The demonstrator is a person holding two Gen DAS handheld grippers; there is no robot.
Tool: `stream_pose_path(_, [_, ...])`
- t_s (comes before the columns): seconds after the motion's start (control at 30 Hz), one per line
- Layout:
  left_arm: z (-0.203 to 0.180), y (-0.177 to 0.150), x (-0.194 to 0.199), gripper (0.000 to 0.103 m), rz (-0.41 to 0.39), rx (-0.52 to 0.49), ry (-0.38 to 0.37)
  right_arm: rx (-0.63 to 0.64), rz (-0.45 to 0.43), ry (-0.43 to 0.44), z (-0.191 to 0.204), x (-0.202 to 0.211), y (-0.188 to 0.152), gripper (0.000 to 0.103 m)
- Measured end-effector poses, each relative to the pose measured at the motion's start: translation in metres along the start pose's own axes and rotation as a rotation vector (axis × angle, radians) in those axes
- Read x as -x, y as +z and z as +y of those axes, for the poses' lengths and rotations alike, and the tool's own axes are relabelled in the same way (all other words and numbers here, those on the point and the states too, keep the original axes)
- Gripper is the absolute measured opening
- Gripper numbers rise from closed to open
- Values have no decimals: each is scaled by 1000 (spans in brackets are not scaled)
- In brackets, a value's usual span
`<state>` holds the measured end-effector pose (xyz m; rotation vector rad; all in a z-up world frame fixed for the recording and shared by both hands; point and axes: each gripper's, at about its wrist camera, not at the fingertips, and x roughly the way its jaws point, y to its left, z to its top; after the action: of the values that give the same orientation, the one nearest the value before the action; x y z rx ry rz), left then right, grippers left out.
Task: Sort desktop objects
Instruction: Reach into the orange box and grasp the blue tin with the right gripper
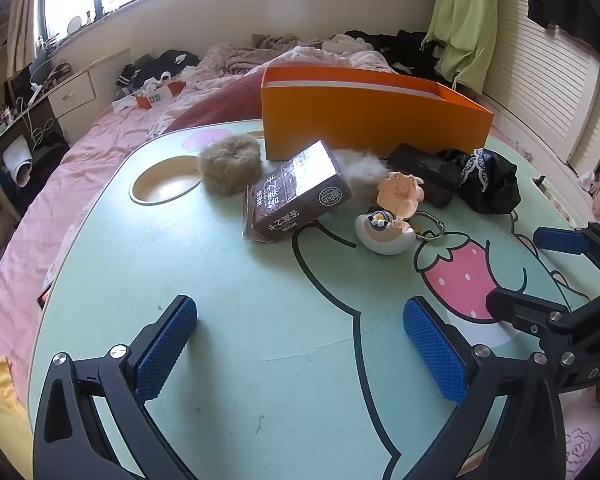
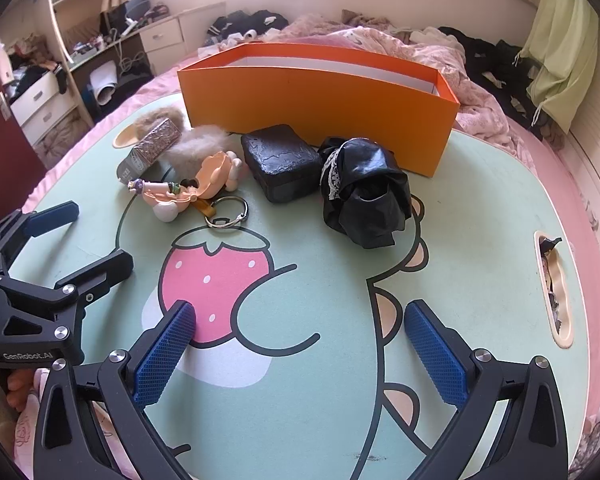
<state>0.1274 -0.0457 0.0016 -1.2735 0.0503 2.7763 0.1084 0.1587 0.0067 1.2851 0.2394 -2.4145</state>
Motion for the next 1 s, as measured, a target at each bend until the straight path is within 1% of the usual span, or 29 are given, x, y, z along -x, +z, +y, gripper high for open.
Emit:
stream_pose_path(0.07, [1,-1,2,103,-10,1,-26,-2,1,-5,-1,0,0,103])
stream_pose_path(0.13, [3,-4,4,103,-27,4,-73,-11,-3,-11,-2,2,-1,103])
stream_pose_path(0.2, [6,-4,6,103,-39,16,-97,-32,-30,-8,-7,8,-1,103])
stream_pose_path(0.33, [3,-4,5,103,-31,6,-79,-85,-139,48,-21,33,11,97])
stream_pose_path(0.4, [2,-4,6,103,-31,7,-79,-96,-166,62,-26,41,25,96])
stream_pose_path(0.47, [1,-3,6,103,-25,6,-66,-97,-194,45,-33,48,50,93])
stream_pose_path(0.53, [-2,-3,5,103,-6,0,-31,-110,-198,32,-40,51,74,93])
stream_pose_path(0.57, [-3,-2,5,103,9,-6,-8,-137,-180,30,-47,51,93,93])
stream_pose_path(0.6, [-5,-2,5,103,21,-7,7,-154,-164,35,-51,50,104,92])
stream_pose_path(0.63, [-5,-3,6,103,26,-1,10,-176,-149,46,-57,49,116,88])
stream_pose_path(0.67, [-6,-4,8,103,33,-1,13,-193,-134,57,-63,47,132,88])
stream_pose_path(0.7, [-8,-5,9,103,41,-5,8,-198,-119,51,-66,44,144,87])
stream_pose_path(0.77, [-13,-8,12,103,43,-27,-11,-191,-80,3,-72,34,169,87])
stream_pose_path(0.8, [-15,-10,12,103,29,-35,-19,-179,-42,-14,-73,25,181,87])
stream_pose_path(0.87, [-15,-11,12,103,11,-34,-22,-141,22,-23,-72,7,196,82])
stream_pose_path(0.9, [-16,-11,12,103,10,-34,-22,-109,51,-45,-69,-3,201,77])
stream_pose_path(0.93, [-16,-11,11,103,8,-36,-23,-68,81,-79,-65,-13,204,74])
stream_pose_path(0.97, [-15,-10,11,103,6,-37,-25,-10,124,-118,-59,-26,209,74])
stream_pose_path(1.0, [-15,-10,11,103,3,-37,-27,14,148,-132,-56,-34,207,70])
